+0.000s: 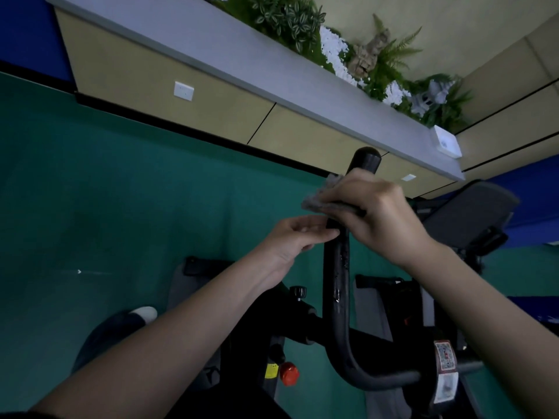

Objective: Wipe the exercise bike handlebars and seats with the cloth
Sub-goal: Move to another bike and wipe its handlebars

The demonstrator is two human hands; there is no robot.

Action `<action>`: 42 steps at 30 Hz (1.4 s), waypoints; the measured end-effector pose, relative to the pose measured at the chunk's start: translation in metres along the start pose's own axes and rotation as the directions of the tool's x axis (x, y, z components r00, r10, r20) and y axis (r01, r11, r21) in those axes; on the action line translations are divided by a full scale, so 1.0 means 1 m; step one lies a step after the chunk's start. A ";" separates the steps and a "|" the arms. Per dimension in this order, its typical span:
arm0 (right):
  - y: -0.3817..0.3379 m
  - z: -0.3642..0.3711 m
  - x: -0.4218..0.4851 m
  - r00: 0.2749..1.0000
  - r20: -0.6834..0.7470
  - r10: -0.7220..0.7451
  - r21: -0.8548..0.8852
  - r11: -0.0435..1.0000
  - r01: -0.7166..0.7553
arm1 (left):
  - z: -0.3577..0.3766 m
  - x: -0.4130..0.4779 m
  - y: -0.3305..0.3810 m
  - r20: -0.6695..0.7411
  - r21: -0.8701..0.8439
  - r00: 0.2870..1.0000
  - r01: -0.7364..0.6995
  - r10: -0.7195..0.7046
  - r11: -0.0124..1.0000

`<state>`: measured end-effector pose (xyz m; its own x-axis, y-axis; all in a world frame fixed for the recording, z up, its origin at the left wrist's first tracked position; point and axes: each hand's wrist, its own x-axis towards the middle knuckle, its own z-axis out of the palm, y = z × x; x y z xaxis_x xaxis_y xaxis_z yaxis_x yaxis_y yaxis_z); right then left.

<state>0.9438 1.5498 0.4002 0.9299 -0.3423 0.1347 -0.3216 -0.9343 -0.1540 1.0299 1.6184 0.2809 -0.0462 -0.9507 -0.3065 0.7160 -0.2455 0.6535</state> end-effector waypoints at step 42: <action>0.013 0.042 -0.005 0.322 0.258 0.911 0.955 -0.191 -0.227 | 0.001 0.011 0.033 -0.011 0.395 0.983 -0.163 0.182 0.904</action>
<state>0.9421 1.5440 0.3562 0.0525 -0.9353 -0.3499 0.0208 0.3514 -0.9360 1.0523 1.5992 0.3003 0.0920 -0.9774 -0.1901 0.3794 -0.1421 0.9142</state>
